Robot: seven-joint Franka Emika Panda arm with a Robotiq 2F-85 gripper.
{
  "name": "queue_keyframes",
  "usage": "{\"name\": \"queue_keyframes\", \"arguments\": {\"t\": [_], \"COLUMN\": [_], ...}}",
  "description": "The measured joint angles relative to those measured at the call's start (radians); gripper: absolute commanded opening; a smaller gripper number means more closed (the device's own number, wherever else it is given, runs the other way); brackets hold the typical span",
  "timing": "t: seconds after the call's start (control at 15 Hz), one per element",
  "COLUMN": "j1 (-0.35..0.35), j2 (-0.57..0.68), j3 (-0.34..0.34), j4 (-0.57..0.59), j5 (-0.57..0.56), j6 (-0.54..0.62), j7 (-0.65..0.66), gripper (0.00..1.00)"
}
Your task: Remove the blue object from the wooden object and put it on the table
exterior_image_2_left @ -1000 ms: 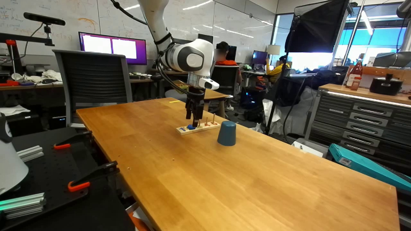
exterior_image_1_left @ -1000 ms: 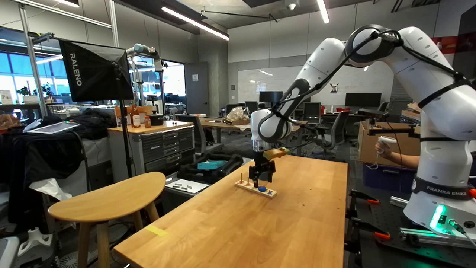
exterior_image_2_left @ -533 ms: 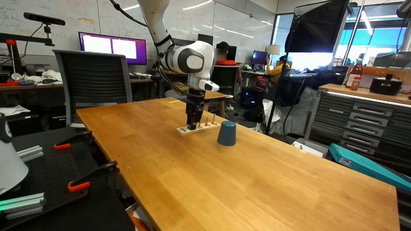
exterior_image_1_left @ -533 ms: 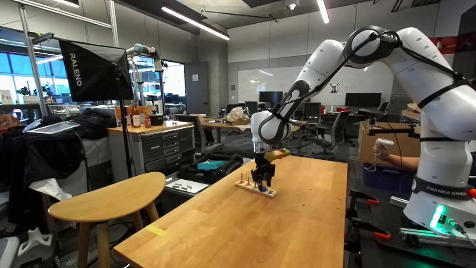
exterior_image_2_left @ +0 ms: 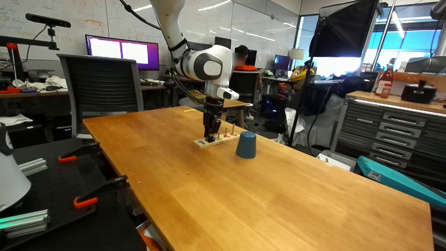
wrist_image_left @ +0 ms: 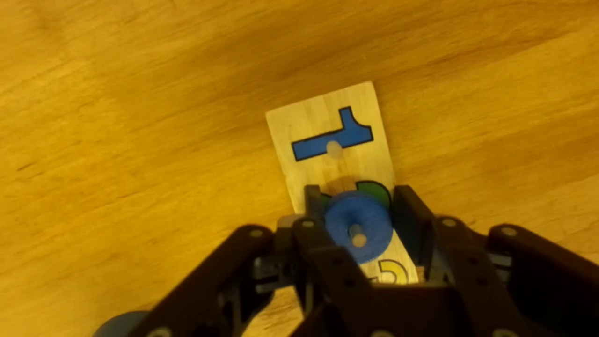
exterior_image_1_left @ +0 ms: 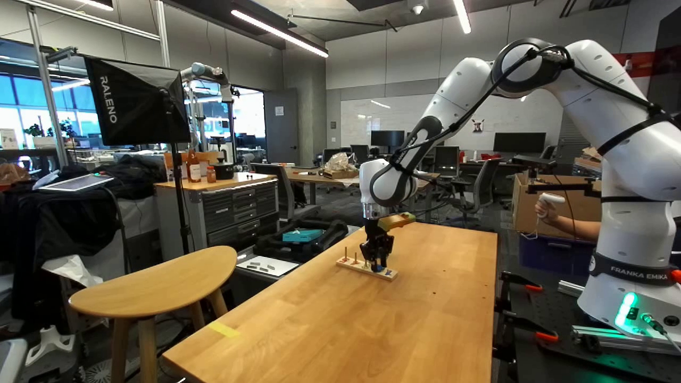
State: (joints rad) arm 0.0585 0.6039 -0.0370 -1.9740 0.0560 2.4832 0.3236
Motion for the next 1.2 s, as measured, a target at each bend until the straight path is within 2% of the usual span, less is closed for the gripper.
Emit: {"name": "queue_keyframes", "arguments": {"t": [0.8,1.2], "j1": [0.016,-0.001], "j2": [-0.047,-0.054], "j3": [0.002,-0.06], "j4": [0.01,0.017], "j5": [0.0,0.0], "j6": [-0.001,-0.007], "j7": [0.001,0.02], "gripper": [0.2,0.2]}}
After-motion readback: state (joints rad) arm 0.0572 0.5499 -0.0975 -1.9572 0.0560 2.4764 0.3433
